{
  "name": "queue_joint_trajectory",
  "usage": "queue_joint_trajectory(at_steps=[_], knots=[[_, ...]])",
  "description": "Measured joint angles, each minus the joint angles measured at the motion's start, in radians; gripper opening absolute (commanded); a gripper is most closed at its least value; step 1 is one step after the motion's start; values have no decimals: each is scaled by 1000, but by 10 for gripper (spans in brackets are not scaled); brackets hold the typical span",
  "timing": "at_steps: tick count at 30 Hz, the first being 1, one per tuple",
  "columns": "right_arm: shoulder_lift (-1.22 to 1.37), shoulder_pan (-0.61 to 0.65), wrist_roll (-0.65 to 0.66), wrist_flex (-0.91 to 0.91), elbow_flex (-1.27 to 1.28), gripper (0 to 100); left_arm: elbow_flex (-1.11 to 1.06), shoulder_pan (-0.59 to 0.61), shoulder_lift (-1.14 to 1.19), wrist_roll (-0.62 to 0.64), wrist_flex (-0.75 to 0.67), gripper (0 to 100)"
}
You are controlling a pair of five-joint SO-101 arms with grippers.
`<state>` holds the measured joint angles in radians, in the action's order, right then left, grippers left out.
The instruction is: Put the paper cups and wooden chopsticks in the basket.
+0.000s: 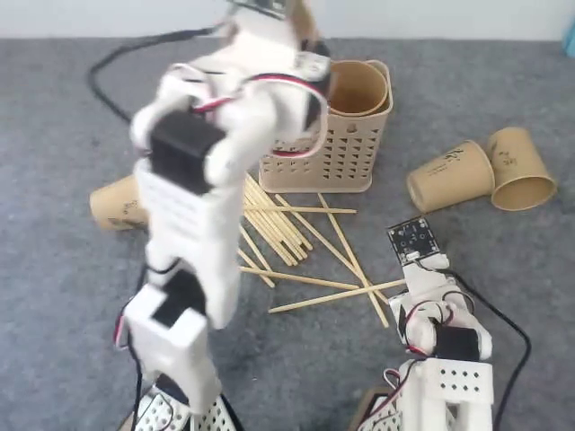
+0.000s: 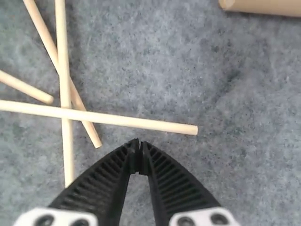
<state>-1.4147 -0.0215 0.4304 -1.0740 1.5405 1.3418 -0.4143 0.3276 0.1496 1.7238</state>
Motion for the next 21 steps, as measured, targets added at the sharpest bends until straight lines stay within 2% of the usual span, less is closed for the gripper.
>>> queue_joint_trajectory(at_steps=[9,16,21], knots=[[0,8,0,2,0,8,41,-38,201,0,-117,12],[0,8,0,2,0,8,41,-38,215,2,-242,12],[0,8,0,2,0,8,41,-38,232,3,-259,12]])
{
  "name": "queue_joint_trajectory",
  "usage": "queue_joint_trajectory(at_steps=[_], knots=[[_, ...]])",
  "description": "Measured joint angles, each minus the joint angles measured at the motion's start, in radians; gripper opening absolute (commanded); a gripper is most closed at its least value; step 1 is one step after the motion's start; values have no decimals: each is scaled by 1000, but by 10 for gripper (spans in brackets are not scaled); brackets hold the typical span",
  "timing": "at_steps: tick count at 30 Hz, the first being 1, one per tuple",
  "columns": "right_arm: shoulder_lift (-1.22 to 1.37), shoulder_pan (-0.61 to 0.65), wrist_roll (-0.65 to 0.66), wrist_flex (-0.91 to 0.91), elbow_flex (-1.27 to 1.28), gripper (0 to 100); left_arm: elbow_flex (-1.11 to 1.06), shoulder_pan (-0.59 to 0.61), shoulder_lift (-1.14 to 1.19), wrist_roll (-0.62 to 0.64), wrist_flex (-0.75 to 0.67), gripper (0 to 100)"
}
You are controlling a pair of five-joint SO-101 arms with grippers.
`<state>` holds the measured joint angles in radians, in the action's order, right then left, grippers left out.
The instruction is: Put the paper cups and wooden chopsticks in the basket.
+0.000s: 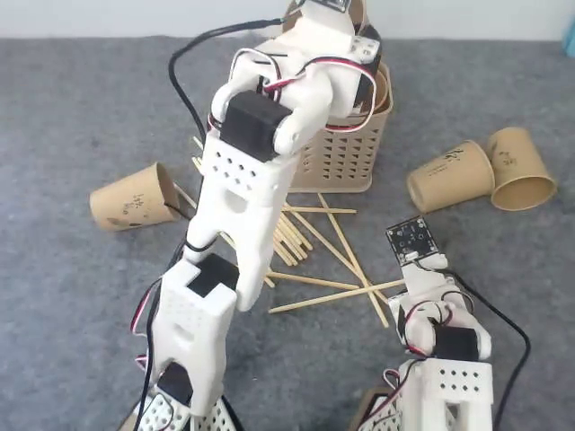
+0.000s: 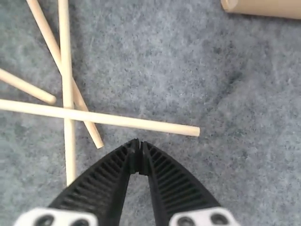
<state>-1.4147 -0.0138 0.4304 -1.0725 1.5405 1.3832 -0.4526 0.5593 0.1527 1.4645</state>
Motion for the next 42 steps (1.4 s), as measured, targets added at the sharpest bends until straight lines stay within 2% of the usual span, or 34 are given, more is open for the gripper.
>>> queue_joint_trajectory(at_steps=[9,13,17,21,23,28,31,34,42], knots=[[0,0,0,0,0,8,0,0,149,-3,2,24],[0,0,0,0,0,8,0,2,149,-23,17,163],[0,0,0,0,0,8,49,2,146,-89,124,260],[0,0,0,0,0,8,176,11,112,-92,245,236],[0,0,0,0,0,8,232,34,75,-95,253,205],[0,0,0,0,0,8,230,201,-95,-95,259,118],[0,0,0,0,0,8,146,316,-227,-95,259,83],[0,0,0,0,0,8,-35,420,-377,-95,259,68],[0,0,0,0,0,8,-835,519,-830,-152,239,69]])
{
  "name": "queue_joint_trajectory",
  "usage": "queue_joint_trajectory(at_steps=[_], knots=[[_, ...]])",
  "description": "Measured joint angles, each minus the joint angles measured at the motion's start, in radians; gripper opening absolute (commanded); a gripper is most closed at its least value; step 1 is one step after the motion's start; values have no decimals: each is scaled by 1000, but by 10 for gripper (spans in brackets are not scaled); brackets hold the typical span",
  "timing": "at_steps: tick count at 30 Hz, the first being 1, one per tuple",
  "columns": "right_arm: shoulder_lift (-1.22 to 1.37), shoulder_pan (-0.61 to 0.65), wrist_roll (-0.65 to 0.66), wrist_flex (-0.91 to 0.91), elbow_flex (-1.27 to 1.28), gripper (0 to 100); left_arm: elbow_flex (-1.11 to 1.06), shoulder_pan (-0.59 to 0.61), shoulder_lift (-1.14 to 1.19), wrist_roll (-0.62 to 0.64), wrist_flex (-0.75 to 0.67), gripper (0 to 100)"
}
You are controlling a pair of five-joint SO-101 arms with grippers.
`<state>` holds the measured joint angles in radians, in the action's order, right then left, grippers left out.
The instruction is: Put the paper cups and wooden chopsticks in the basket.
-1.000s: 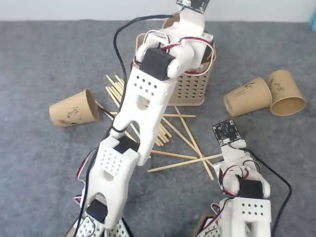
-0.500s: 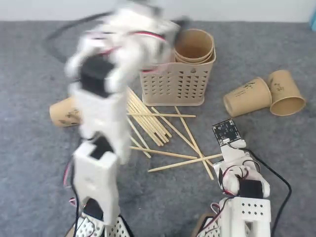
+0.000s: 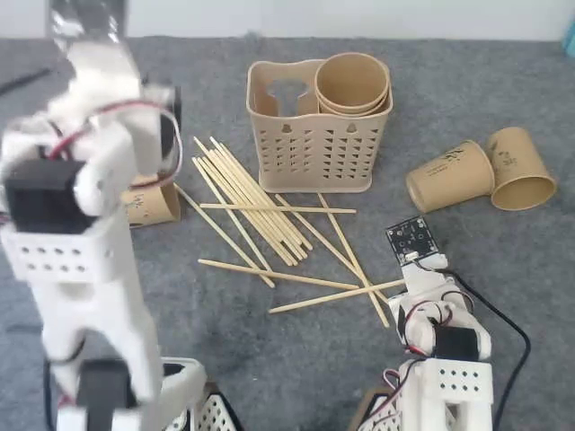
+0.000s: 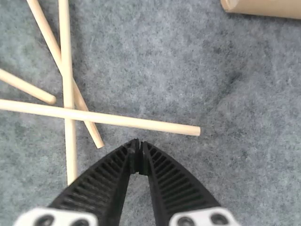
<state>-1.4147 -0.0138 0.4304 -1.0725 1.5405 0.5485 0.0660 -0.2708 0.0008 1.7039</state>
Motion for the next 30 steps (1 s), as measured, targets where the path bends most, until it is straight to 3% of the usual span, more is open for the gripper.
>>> queue_joint_trajectory(at_steps=[6,11,15,20,30], knots=[[0,0,0,0,0,8,-672,49,-313,-40,-305,66],[0,0,0,0,0,8,-1244,18,-508,-44,-686,65],[0,0,0,0,0,8,-1610,-5,-526,-51,-999,27],[0,0,0,0,0,8,-1679,38,-440,-51,-1174,19],[0,0,0,0,0,8,-1508,44,-129,-51,-1203,16]])
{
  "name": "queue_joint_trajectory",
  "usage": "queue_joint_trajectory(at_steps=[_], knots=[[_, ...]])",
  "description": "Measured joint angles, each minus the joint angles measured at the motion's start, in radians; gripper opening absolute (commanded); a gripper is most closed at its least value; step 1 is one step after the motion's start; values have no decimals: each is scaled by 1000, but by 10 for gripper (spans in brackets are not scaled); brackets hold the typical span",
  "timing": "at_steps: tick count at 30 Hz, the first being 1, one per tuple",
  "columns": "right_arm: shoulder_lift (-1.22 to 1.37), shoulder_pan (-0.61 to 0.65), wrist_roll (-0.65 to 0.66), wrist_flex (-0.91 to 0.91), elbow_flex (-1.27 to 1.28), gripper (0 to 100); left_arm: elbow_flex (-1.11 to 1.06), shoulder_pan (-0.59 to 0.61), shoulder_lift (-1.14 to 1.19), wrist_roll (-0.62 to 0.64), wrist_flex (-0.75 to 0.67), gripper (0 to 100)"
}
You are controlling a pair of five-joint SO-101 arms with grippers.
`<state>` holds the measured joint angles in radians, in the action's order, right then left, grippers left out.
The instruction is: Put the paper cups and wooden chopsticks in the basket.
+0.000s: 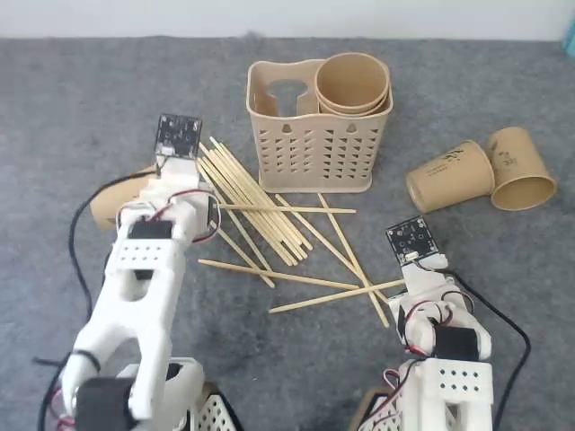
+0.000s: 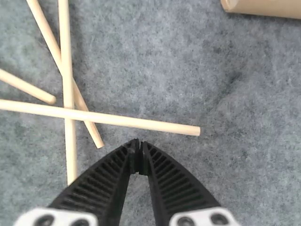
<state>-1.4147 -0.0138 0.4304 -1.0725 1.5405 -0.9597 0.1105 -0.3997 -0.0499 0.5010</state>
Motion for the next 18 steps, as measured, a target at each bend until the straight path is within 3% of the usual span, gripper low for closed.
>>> queue_joint_trajectory(at_steps=[8,18], knots=[[0,0,0,0,0,8,77,75,184,2,0,15],[0,0,0,0,0,8,201,361,236,0,0,15]])
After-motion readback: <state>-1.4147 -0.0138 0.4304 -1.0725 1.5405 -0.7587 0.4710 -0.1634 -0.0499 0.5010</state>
